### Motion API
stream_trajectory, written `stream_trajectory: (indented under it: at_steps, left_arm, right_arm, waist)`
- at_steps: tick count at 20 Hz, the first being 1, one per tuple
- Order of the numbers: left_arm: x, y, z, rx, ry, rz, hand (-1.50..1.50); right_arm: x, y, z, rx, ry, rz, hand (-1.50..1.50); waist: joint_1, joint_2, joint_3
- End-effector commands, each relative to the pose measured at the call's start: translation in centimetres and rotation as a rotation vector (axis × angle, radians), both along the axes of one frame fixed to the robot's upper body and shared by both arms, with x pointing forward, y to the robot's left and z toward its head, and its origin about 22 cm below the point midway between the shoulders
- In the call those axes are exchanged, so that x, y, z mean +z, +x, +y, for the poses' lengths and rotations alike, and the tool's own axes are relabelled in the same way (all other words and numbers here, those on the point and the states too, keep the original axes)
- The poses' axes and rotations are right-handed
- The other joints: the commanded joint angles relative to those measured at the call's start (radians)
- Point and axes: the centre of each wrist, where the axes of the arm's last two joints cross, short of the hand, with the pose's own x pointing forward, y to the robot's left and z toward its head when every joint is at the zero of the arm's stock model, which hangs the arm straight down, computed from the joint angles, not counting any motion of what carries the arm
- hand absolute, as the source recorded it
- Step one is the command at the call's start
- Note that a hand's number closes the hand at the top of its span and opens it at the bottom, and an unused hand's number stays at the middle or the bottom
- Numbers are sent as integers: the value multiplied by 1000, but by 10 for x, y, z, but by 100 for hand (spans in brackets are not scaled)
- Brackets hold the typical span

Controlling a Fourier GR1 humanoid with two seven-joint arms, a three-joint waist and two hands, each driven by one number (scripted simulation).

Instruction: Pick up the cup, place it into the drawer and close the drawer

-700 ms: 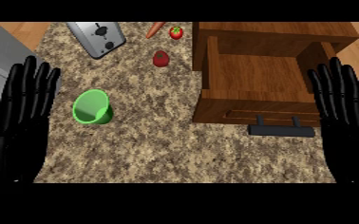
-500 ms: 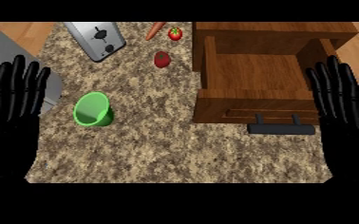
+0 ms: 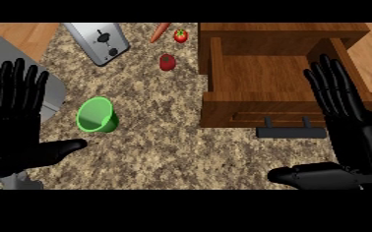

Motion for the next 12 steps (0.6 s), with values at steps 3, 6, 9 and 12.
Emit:
stream_trajectory:
  at_steps: [3, 6, 9, 12]
  left_arm:
    - [-30, 25, 16, 44, -22, 82, -150]
    - [-45, 27, 30, 87, -10, 118, -150]
    - [-73, 23, 31, 86, 8, 161, -150]
    - [-95, 22, 52, 94, -2, 190, -150]
  right_arm:
    - [-27, 2, 15, 16, 5, 16, -150]
    - [9, 30, -12, 16, -2, 13, -150]
    - [23, 43, -11, 39, -7, -4, -150]
    - [2, 53, -15, 35, -22, -10, -150]
  waist:
    - [-6, 0, 2]
    - [-3, 0, 2]
    - [-2, 0, 2]
    - [0, 1, 2]
